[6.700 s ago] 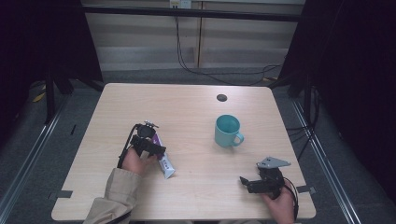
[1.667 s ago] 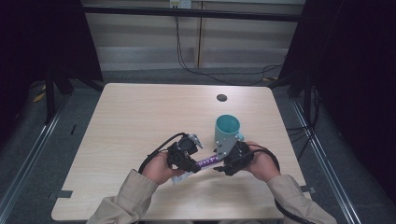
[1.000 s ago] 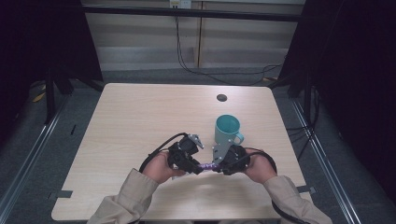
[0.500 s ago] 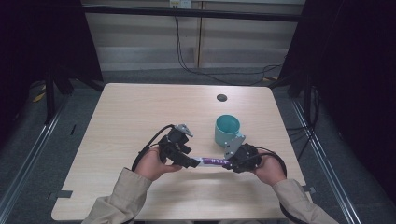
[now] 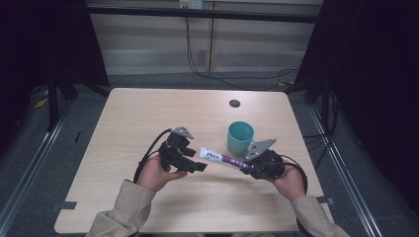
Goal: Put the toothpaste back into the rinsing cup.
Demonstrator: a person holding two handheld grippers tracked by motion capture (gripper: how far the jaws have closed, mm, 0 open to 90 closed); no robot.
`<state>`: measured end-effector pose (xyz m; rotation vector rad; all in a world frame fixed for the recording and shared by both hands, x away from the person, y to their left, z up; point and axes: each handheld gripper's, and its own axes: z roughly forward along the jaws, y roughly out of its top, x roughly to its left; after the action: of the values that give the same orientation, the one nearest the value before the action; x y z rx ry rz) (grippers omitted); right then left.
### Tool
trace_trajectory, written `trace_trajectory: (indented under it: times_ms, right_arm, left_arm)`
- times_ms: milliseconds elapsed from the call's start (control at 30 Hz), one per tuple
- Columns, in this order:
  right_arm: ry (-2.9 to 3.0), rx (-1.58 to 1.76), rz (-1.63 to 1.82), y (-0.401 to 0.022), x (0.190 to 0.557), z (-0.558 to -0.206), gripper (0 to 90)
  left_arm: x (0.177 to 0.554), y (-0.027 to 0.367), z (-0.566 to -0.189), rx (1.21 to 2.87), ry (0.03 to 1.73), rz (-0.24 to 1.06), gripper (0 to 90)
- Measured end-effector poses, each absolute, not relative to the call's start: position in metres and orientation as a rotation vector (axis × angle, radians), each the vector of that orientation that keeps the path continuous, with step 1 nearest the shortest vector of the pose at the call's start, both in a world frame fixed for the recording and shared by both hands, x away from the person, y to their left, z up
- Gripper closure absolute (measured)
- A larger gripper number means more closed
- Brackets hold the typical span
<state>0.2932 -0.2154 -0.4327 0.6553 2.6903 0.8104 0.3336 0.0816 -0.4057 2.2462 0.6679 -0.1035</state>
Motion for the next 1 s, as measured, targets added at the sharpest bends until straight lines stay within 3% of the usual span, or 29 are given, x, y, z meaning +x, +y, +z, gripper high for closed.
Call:
trace_trajectory:
  times_ms: [1000]
  right_arm:
    - [2.581, 0.753, 0.988, -0.2, 0.291, -0.432, 72.9]
  left_arm:
    - [0.337, 0.076, -0.417, 2.041, 0.744, -0.173, 28.6]
